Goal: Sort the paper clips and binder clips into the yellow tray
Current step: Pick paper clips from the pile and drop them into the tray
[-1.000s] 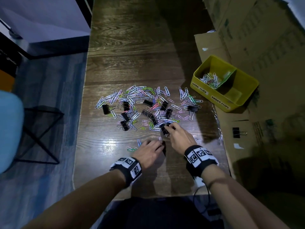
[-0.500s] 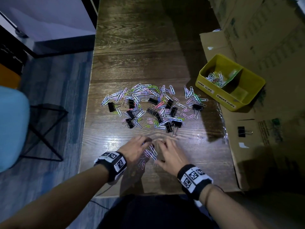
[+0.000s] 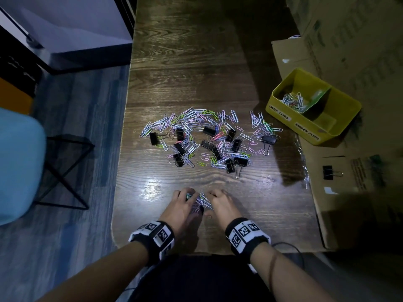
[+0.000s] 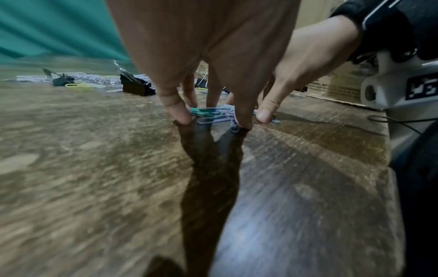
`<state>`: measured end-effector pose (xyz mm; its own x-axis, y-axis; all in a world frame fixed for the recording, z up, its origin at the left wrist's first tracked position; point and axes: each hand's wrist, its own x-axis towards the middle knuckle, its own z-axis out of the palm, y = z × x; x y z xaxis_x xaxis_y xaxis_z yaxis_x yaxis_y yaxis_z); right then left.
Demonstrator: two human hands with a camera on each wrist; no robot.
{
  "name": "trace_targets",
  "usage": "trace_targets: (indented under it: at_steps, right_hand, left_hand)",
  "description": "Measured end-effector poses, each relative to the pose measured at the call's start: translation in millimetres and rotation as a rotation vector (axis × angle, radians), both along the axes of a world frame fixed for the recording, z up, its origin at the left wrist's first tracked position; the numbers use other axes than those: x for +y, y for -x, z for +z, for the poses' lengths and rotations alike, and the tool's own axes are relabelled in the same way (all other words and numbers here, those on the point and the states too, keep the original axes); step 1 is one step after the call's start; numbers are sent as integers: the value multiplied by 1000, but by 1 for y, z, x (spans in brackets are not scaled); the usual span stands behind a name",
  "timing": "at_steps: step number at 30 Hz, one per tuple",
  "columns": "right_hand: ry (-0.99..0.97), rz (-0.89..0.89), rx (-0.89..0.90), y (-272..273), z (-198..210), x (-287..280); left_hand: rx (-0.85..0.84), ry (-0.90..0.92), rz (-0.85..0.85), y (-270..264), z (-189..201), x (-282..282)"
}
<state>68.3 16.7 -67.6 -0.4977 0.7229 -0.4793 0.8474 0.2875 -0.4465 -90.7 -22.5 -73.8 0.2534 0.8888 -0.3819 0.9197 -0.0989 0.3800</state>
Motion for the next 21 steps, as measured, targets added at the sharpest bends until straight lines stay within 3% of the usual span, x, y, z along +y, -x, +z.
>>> trace_targets:
  at_steps: [5,9,13,15,18,21]
  right_hand:
    - [5,33,0,0,9,-1]
    - [-86,119,-121,2,19,1]
    - [-139,244,-215,4,26,2]
    - [-131,246,-211,2,27,6]
    - [-101,190,-215,-1,26,15]
    - [-80,164,-193,-1,25,18]
  left_hand:
    - [-88,-54,-26,2,-5,6]
    - [-6,4,-170,6,-7,16]
    - [112,-131,-353,6,3,30]
    - [162,-186,-357,6,9,35]
    - [178,25,-273,3,14,42]
    - [210,99,-280,-2,13,44]
